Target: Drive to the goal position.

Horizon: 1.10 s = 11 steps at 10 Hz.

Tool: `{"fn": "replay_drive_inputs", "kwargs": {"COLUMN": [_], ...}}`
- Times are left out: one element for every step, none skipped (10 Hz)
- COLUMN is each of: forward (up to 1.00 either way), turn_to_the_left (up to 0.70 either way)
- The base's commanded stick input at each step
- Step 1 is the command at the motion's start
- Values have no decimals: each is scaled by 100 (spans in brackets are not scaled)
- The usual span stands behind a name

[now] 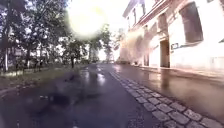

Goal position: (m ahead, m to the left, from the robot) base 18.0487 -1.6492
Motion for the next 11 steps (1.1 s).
{"fn": "replay_drive_inputs", "kwargs": {"forward": [50, 50, 50, 50, 50, 50, 50, 50, 50, 50, 50], "turn_to_the_left": [0, 0, 0, 0, 0, 0, 0, 0, 0, 0, 0]}}
